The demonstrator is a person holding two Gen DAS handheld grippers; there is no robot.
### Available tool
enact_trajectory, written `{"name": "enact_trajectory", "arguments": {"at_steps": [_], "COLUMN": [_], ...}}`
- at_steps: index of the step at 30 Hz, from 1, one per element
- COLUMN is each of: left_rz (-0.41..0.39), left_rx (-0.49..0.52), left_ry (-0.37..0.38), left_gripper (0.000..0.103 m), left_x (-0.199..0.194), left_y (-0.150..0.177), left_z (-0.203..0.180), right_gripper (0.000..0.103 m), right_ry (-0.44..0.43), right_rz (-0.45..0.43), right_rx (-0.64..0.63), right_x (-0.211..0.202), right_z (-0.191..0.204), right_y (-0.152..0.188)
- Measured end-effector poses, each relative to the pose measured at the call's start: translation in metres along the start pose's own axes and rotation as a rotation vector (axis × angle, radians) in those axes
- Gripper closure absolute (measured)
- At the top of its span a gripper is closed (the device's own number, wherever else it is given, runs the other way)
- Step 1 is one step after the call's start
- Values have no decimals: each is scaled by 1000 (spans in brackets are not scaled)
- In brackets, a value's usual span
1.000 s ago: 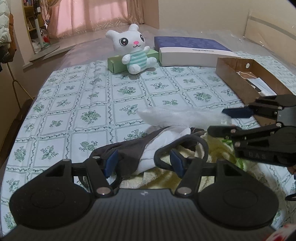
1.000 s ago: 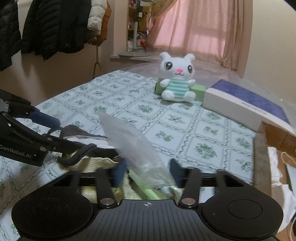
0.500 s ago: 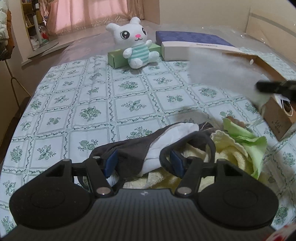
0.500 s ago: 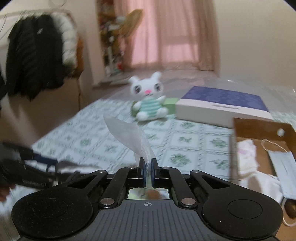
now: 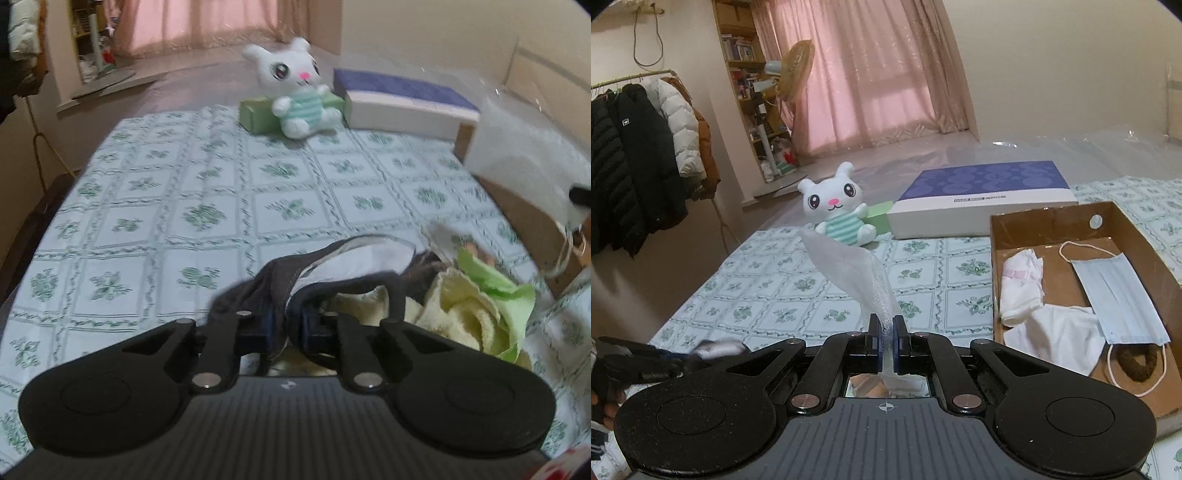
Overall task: Organize soft objects
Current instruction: 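Carry bag and black mask into the tray and open both tools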
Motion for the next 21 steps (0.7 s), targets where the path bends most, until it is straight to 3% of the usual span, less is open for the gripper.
{"name": "enact_trajectory", "arguments": {"at_steps": [11, 15, 21], "left_rz": [-87, -111, -136], "left_rx": [-31, 25, 101], "left_ry": [5, 30, 144], "left_gripper": [91, 91, 91], "left_x": [-57, -60, -38], "left_y": [-37, -59, -98], "left_z": [9, -18, -91], "right_gripper": [98, 98, 98], "right_ry": [-12, -12, 41], "right_rz": [-33, -51, -53], "right_rx": [68, 104, 161], "right_x": [-27, -38, -47], "right_z": [-20, -35, -73], "right_y": [-20, -35, -51]}}
Point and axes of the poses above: each gripper's, at about its wrist camera, not at the fingertips, and x roughly the way its jaws point, z to its left, y to its underside, the point moved 9 cm from there along x, roughly the way its jaws point, and after that the axes turned 12 degrees about y, right-handed, at the moved point
